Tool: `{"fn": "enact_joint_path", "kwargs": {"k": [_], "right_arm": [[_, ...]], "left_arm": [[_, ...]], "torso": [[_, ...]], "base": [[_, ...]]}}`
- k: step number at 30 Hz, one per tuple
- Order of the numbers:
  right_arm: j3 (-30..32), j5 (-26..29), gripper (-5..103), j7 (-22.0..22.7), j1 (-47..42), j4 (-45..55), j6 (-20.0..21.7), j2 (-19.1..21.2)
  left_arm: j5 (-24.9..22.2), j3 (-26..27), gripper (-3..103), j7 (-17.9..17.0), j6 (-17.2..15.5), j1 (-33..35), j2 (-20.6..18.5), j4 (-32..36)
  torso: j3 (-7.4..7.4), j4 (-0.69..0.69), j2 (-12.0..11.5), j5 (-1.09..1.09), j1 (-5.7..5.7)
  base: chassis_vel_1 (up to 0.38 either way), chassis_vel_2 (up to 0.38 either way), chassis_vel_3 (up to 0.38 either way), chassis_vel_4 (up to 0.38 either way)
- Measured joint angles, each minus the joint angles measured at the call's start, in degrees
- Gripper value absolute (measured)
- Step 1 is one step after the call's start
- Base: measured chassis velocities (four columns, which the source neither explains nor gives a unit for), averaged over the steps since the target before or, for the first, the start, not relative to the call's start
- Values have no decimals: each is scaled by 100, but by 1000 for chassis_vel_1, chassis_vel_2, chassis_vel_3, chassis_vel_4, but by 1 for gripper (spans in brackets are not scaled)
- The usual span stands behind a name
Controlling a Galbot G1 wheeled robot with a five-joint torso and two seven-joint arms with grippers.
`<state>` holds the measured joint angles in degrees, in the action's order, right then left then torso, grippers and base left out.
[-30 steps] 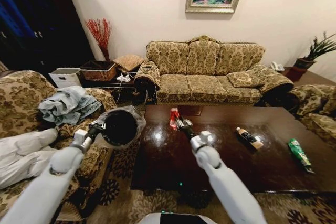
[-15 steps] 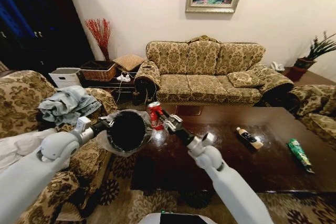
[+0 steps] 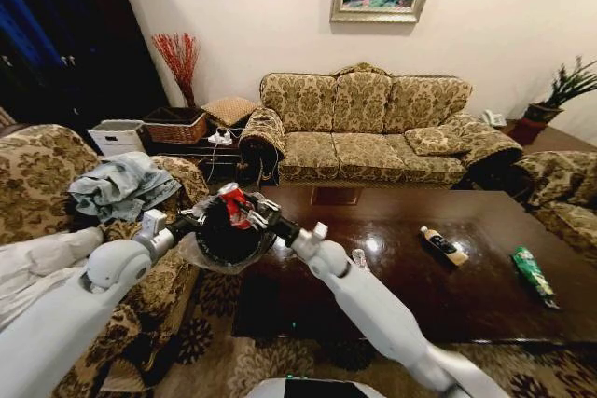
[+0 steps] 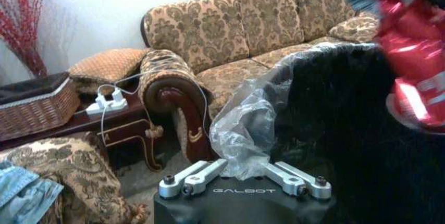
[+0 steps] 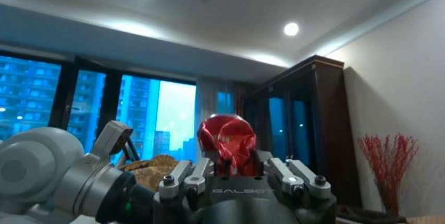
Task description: Move to the front of the table and place the trash on the table into the trash bin.
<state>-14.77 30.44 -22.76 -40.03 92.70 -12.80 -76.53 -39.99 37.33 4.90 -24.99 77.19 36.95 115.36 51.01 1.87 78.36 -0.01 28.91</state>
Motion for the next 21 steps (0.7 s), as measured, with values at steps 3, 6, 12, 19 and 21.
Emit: {"fn": "enact_joint_path", "kwargs": {"k": [3, 6, 12, 19, 21], "right_arm": [[-88, 13, 51, 6, 45, -32, -3, 1], [-112, 20, 62, 6, 86, -32, -3, 21], [83, 222, 84, 207, 0, 202, -2, 68], [1808, -13, 100, 1474, -1385, 1841, 982, 835], [2130, 5, 100, 1830, -1766, 2053, 1151, 1034]], "left_arm": [[68, -71, 0, 6, 71, -62, 180, -92], [91, -115, 0, 9, 77, -130, 261, -138], [204, -131, 0, 32, 109, -193, 322, -263], [494, -74, 0, 83, 364, -162, 452, -610], [524, -55, 0, 97, 391, -160, 491, -614]], "torso": [[0, -1, 0, 1, -1], [0, -3, 0, 1, -1], [0, 0, 0, 2, 0], [-1, -3, 0, 1, -1], [-1, -3, 0, 3, -1]], "base": [[0, 0, 0, 0], [0, 0, 0, 0], [0, 0, 0, 0], [0, 0, 0, 0], [0, 0, 0, 0]]}}
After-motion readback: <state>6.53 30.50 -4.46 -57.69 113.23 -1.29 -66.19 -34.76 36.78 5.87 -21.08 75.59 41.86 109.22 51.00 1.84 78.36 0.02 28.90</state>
